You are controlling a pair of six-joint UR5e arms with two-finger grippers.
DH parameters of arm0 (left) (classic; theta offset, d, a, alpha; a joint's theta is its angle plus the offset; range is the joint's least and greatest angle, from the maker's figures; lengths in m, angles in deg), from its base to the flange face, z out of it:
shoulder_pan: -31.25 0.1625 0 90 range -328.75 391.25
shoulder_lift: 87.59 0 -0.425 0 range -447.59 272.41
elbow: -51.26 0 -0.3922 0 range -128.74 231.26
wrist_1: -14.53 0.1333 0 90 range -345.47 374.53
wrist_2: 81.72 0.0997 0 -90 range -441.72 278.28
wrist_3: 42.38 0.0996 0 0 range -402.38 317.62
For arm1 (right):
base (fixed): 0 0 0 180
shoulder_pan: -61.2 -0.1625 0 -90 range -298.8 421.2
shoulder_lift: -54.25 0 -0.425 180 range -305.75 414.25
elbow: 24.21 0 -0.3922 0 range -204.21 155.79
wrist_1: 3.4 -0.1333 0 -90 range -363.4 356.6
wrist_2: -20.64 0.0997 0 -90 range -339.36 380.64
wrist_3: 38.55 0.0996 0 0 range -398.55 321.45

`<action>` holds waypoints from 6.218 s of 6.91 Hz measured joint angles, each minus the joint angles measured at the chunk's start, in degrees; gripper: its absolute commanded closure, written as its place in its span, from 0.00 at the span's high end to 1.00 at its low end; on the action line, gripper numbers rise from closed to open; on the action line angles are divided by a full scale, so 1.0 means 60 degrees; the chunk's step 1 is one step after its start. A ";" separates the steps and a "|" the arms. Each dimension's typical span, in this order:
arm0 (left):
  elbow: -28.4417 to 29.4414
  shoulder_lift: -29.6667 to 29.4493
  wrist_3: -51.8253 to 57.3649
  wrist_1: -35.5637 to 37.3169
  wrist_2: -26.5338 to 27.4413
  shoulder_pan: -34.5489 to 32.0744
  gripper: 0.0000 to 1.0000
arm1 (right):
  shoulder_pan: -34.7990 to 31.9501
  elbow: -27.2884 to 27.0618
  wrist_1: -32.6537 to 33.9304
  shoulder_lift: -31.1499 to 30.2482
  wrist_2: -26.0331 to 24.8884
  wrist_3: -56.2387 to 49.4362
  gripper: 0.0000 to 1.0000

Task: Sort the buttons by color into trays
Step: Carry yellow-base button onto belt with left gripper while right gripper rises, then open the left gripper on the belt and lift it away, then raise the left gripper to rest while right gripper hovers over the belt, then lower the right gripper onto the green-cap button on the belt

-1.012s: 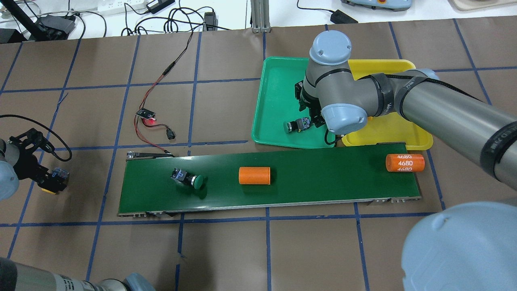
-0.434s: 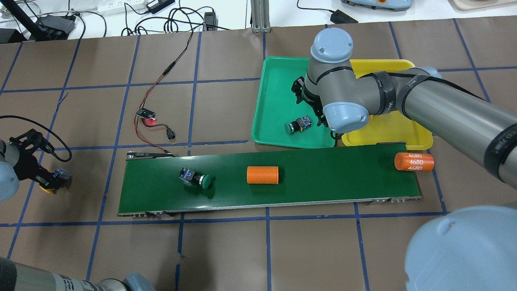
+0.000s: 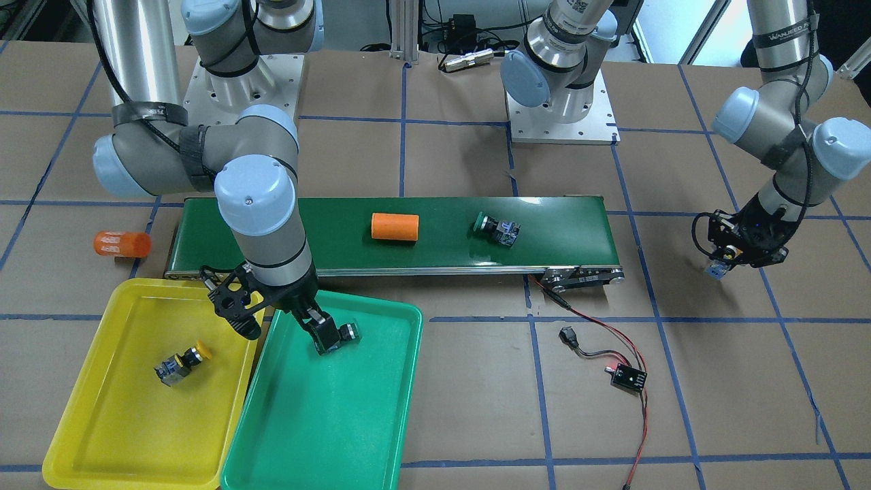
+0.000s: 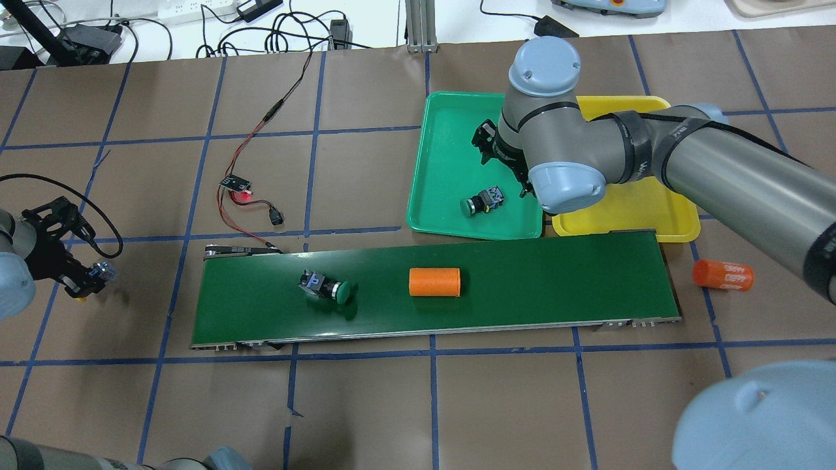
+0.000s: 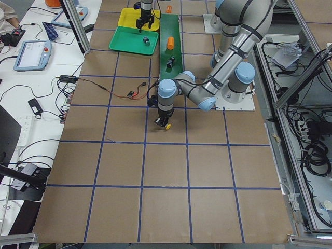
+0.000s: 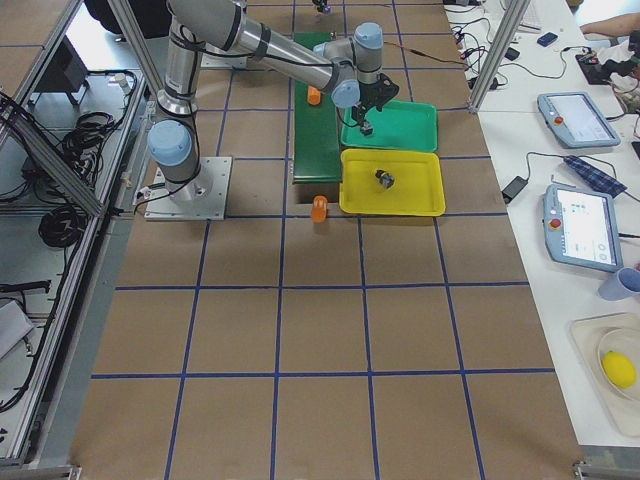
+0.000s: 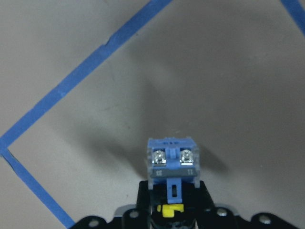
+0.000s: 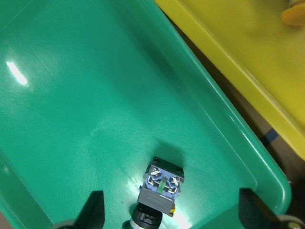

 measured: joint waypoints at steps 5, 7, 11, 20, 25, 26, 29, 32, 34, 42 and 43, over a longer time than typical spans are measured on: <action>0.0256 0.1741 0.1414 -0.3064 0.0173 -0.3462 0.00 | -0.0025 -0.0021 -0.2113 -0.1782 0.0084 0.0911 1.00; 0.0389 0.1862 0.1440 -0.3555 0.0204 -0.4562 0.25 | -0.0085 -0.0023 -0.3261 -0.2597 0.0054 0.1628 1.00; 0.0037 0.1570 0.1014 -0.3459 -0.0040 -0.5375 1.00 | -0.0080 -0.0069 -0.3995 -0.2625 0.0107 0.2223 1.00; 0.4539 0.1930 -0.9475 -0.7550 -0.0689 -0.6411 1.00 | 0.0633 -0.0200 -0.4060 -0.2920 0.0122 0.2477 1.00; 0.4698 0.2341 -1.1571 -0.7531 -0.0649 -0.6323 1.00 | 0.0712 -0.0224 -0.4101 -0.2591 0.0173 0.2181 1.00; 0.4717 0.2387 -1.2131 -0.7526 -0.0612 -0.6311 1.00 | 0.0698 -0.0227 -0.4054 -0.2611 0.0180 0.2177 0.86; 0.4869 0.2374 -1.3050 -0.7524 -0.0573 -0.6304 1.00 | 0.0628 -0.0235 -0.4025 -0.2648 0.0190 0.2253 0.82; 0.5301 0.1820 -1.3871 -0.7279 -0.0600 -0.6251 1.00 | 0.0416 -0.0237 -0.4059 -0.2598 0.0158 0.2291 1.00; 0.5410 0.1480 -1.4165 -0.7124 -0.0600 -0.6247 1.00 | 0.0370 -0.0241 -0.4106 -0.2619 0.0174 0.2315 1.00; 0.5414 0.1475 -1.4188 -0.6749 -0.0607 -0.6286 1.00 | 0.0054 -0.1648 -0.3626 -0.3556 0.0863 0.3128 1.00; 0.5412 0.1392 -1.4251 -0.6635 -0.0612 -0.6274 1.00 | 0.0041 -0.1862 -0.3367 -0.3515 0.0944 0.3511 1.00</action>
